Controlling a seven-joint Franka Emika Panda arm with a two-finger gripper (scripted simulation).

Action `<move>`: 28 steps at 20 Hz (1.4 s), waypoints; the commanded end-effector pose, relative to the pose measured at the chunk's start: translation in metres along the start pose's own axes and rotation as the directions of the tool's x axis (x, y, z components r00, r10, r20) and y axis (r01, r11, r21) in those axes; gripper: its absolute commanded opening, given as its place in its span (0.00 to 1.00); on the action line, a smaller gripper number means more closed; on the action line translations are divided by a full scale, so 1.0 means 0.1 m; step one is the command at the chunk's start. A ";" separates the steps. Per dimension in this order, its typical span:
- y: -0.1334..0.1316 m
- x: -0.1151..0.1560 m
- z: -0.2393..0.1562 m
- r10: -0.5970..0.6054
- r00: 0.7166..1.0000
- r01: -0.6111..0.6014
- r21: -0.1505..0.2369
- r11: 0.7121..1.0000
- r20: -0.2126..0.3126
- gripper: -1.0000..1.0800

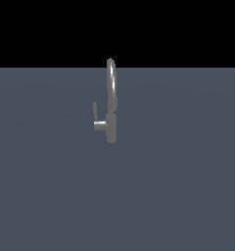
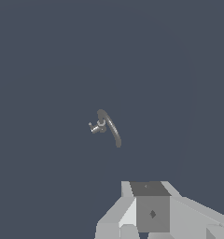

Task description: Turn on the faucet by rotating a designated handle.

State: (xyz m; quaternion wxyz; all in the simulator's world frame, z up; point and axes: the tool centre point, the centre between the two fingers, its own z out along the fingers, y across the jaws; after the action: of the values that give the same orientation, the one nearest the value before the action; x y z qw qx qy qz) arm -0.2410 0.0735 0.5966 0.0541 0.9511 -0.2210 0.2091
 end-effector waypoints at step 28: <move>-2.07 0.32 1.72 0.442 0.792 -0.545 -0.161 0.823 -0.421 0.00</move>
State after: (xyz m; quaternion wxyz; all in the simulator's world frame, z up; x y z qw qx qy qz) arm -0.0723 0.2140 0.4708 0.1628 0.7945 -0.4642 0.3561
